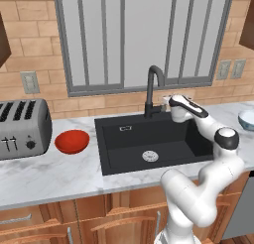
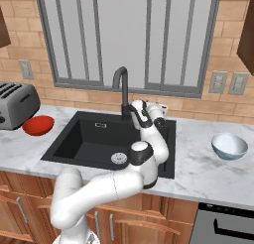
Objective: Rinse each bowl for a few seconds and place them down in the sink or on the counter.
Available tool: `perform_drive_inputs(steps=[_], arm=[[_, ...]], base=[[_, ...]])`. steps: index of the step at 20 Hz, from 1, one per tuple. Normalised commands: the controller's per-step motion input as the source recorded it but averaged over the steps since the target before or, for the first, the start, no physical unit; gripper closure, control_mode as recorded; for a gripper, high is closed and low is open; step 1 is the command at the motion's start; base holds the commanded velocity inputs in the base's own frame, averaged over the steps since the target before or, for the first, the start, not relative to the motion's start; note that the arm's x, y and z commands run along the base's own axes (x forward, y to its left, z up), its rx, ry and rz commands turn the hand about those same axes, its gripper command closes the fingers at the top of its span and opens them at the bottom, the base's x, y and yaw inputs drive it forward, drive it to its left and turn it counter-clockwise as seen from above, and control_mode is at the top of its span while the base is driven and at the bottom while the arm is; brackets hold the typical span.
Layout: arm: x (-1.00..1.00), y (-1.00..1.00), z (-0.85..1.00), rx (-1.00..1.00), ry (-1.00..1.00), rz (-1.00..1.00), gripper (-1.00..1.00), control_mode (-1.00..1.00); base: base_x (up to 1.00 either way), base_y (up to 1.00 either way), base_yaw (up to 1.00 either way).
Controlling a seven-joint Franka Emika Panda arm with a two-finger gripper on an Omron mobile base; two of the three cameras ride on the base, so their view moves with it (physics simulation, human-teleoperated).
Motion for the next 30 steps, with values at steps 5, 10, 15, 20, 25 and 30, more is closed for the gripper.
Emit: perform_drive_inputs(steps=[5, 10, 15, 20, 25, 30], arm=[[0.06, -0.13, -0.38, 0.00, 0.09, -0.03, -1.00, -1.00], [0.06, -0.12, -0.39, 0.00, 0.09, -0.03, -1.00, -1.00], [0.02, -0.18, -0.28, 0.01, 0.07, -0.03, -1.00, -1.00], [-0.12, -0.49, 0.23, 0.09, 0.05, 0.00, -1.00, -1.00], [-0.23, -0.39, 0.43, 0.06, 0.00, 0.00, -1.00, -1.00], [-0.39, -0.29, 0.36, 0.04, 0.00, 0.00, -1.00, -1.00]], base=[[0.00, 0.00, 0.00], [0.00, 0.00, 0.00], [0.00, 0.00, 0.00], [0.00, 0.00, 0.00], [0.00, 0.00, 0.00], [0.00, 0.00, 0.00]])
